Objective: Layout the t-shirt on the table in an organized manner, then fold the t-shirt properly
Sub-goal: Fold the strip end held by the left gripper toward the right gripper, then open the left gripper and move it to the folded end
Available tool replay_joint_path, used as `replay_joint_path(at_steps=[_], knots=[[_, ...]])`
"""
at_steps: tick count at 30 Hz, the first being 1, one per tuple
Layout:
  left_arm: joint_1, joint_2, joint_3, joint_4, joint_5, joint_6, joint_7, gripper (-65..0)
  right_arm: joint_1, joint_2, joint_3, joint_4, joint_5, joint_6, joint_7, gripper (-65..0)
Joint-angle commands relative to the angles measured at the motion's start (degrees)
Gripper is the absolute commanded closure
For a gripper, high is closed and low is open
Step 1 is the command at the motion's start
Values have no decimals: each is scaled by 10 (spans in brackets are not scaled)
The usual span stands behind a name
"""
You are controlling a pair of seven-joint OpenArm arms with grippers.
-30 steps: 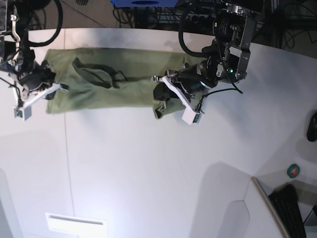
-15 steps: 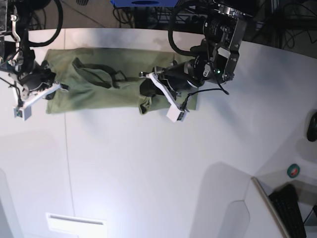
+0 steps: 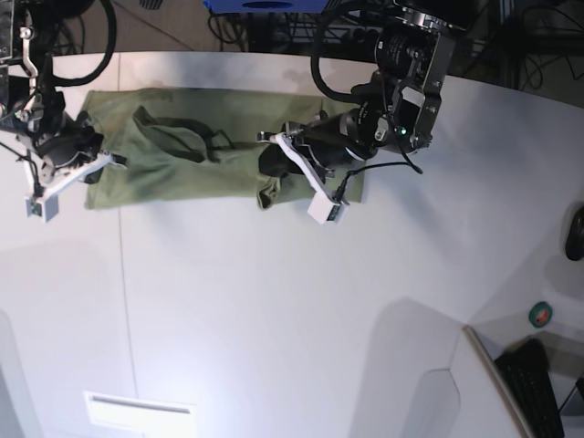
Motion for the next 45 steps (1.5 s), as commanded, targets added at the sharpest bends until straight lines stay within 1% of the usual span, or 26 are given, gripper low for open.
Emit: replay_joint_path(at_steps=[1, 11, 12, 17, 20, 23, 24, 25, 27, 30, 31, 32, 33, 34, 36, 37, 40, 41, 42, 43, 44, 45], knots=[[-7, 2, 1, 10, -9, -3, -9, 0, 4, 7, 3, 10, 3, 4, 8, 0], [-5, 2, 2, 10, -10, -3, -6, 0, 4, 7, 3, 10, 3, 4, 8, 0], [-5, 2, 2, 10, -10, -3, -6, -15, 4, 7, 3, 10, 3, 4, 8, 0], [-8, 2, 2, 10, -10, -3, -5, -138, 4, 7, 3, 10, 3, 4, 8, 0], [-8, 2, 2, 10, -10, -3, -5, -235, 4, 7, 3, 10, 3, 4, 8, 0], [-9, 2, 3, 10, -12, -3, -4, -347, 4, 7, 3, 10, 3, 4, 8, 0], [-9, 3, 3, 10, -12, -3, -4, -374, 4, 7, 3, 10, 3, 4, 8, 0], [-10, 3, 4, 10, -12, -4, -4, -393, 4, 7, 3, 10, 3, 4, 8, 0], [-12, 3, 19, 7, -12, -4, -4, -405, 4, 7, 3, 10, 3, 4, 8, 0], [-22, 2, 24, 15, -13, -4, -4, -402, 4, 7, 3, 10, 5, 4, 8, 0], [-22, -2, 15, 25, -13, -4, -4, -392, 4, 7, 3, 10, 5, 4, 8, 0], [-21, -3, -4, 35, -13, -4, -4, -359, 4, 7, 3, 10, 5, 4, 8, 0], [-17, -14, -30, 46, -13, -4, -3, -299, 4, 7, 3, 10, 5, 4, 8, 0], [-7, -27, -60, 55, -13, -5, 2, -216, 4, 7, 3, 10, 5, 4, 8, 0], [9, -48, -127, 74, -13, -6, 10, 0, 4, 5, 7, 10, 6, 4, 11, 0], [17, -59, -163, 80, -13, -6, 13, 0, 4, 2, 10, 10, 6, 4, 13, 0], [55, -87, -283, 81, -13, -8, 9, 0, 3, -42, 61, 12, 6, 7, 30, 0], [69, -93, -325, 78, -13, -9, 9, 0, 4, -55, 74, 12, 6, 19, 30, 0], [80, -98, -363, 72, -13, -17, 8, 0, 6, -60, 83, 11, 7, 44, 30, 0], [88, -101, -403, 64, -13, -36, 8, 0, 11, -66, 84, 11, 7, 78, 30, 0], [96, -103, -445, 51, -12, -62, 8, 0, 15, -70, 85, 7, 7, 108, 28, 0], [99, -104, -485, 34, -12, -91, 8, 0, 19, -75, 91, -4, 7, 136, 18, -84]])
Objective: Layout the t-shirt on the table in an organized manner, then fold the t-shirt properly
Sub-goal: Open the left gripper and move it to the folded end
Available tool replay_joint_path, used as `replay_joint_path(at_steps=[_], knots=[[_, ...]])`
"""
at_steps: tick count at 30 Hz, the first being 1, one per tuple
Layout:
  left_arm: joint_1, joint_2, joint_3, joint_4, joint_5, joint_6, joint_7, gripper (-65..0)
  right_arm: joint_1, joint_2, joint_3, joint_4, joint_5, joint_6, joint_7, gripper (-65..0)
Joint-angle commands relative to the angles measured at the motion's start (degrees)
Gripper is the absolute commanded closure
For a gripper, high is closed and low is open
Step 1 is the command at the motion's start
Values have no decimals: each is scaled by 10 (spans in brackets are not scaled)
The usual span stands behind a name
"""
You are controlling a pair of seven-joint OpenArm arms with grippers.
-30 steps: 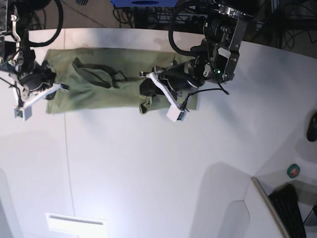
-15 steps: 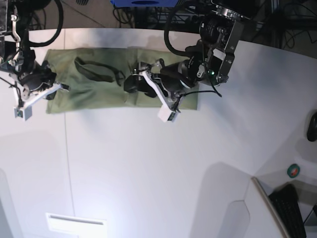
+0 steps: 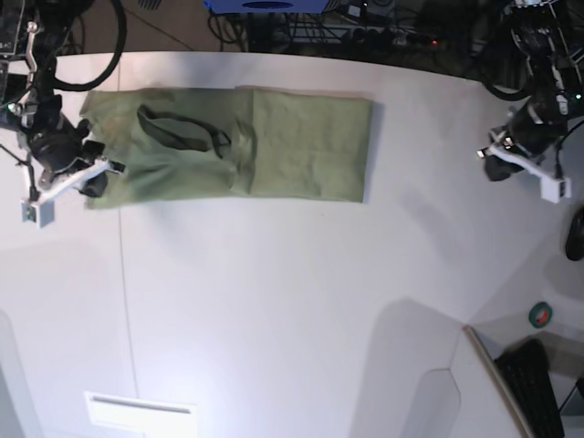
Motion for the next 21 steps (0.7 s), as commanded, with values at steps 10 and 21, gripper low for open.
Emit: replay_joint_path(at_steps=[10, 21], knots=[[6, 16, -97, -77, 168, -158, -92, 0, 127, -24, 297, -202, 53, 288, -189, -605], [2, 62, -43, -74, 230, -195, -121, 0, 131, 29, 263, -315, 53, 309, -196, -605]])
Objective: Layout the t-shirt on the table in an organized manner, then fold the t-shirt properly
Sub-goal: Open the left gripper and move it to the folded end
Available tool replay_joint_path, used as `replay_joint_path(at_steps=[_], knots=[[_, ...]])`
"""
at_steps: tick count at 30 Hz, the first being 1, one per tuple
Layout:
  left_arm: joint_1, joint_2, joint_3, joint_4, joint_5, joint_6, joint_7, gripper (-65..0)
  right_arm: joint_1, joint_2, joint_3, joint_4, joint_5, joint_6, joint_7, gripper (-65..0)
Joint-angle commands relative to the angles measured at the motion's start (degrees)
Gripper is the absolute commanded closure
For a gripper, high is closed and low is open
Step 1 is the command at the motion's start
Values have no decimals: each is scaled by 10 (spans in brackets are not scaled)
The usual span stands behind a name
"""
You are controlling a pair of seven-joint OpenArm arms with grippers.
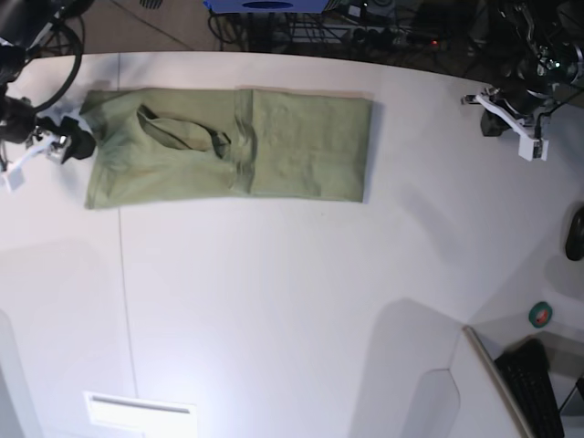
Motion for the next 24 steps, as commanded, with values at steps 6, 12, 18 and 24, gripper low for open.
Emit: replay_joint_path(at_steps=[6, 12, 18, 24], knots=[[-1, 31, 41, 32, -7, 41, -10, 0, -3, 9, -34, -29, 12, 46, 22, -545], [-9, 49, 135, 15, -7, 43, -11, 0, -2, 9, -38, -31, 12, 54, 5, -545], [-41, 71, 157, -27, -7, 55, -11, 0, 1, 9, -70, -32, 12, 54, 0, -537], [-51, 71, 160, -59, -7, 91, -11, 0, 23, 7, -77, -38, 12, 54, 8, -537]])
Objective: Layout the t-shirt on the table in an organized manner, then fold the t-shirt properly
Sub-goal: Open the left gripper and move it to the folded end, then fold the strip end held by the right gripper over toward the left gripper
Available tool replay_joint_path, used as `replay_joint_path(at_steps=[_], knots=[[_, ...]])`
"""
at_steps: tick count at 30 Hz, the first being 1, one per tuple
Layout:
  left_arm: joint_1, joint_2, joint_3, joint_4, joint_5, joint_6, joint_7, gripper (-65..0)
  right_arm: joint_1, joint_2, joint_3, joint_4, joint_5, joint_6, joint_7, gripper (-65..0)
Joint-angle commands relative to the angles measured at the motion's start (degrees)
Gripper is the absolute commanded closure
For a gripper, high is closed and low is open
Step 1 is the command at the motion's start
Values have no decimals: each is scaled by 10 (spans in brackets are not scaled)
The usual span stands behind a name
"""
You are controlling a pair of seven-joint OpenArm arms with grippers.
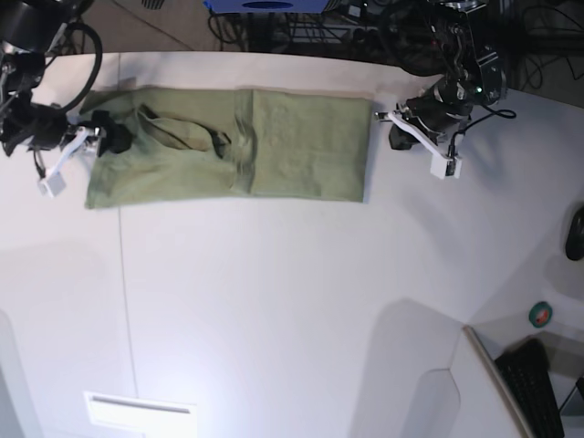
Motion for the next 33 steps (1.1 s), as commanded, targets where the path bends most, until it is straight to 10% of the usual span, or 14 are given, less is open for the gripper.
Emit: replay_joint_path(at_steps=[1, 9, 22, 33], knots=[[-2, -2, 0, 4, -2, 2, -1, 0, 11, 9, 3, 7, 8, 4, 1, -537], [18, -5, 0, -5, -2, 3, -69, 0, 19, -4, 1, -12, 8, 4, -2, -524], [18, -6, 46, -10, -2, 3, -70, 0, 45, 8, -1, -84, 8, 4, 24, 0], [-4, -4, 71, -18, -2, 3, -68, 0, 19, 7, -24, 57, 5, -33, 14, 0]])
